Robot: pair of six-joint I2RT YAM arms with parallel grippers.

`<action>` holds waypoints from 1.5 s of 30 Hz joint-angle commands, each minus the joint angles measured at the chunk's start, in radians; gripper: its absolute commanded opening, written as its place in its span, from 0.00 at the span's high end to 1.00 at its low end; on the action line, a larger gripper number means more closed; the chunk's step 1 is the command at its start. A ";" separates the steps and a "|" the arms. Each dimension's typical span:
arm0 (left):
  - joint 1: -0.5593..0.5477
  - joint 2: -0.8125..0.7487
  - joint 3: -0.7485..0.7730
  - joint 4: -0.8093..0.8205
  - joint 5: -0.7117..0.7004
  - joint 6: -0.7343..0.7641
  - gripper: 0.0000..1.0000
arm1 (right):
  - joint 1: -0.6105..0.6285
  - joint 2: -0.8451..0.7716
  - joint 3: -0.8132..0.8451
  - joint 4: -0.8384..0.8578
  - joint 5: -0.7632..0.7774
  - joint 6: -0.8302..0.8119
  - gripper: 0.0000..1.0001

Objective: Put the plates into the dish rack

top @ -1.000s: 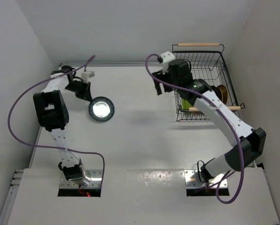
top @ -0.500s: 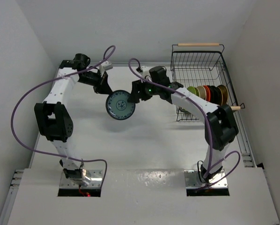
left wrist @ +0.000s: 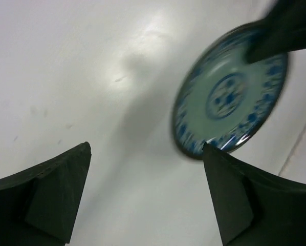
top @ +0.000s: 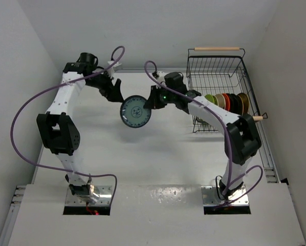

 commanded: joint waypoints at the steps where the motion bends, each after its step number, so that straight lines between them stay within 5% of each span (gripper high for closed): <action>1: 0.021 -0.021 0.058 0.141 -0.301 -0.218 0.03 | -0.021 -0.157 0.099 -0.141 0.362 -0.109 1.00; 5: 0.061 -0.021 0.079 0.239 -0.710 -0.354 0.00 | -0.044 -0.283 0.128 -0.237 0.881 -0.180 1.00; 12: 0.072 -0.021 0.064 0.252 -0.829 -0.377 0.00 | -0.110 -0.323 0.121 -0.264 1.384 -0.419 1.00; 28: 0.072 -0.021 0.013 0.252 -0.798 -0.368 0.00 | -0.227 -0.289 -0.135 -0.320 1.221 -0.186 1.00; 45: 0.072 -0.021 -0.014 0.252 -0.798 -0.359 0.00 | -0.214 -0.174 -0.248 -0.186 1.153 -0.278 1.00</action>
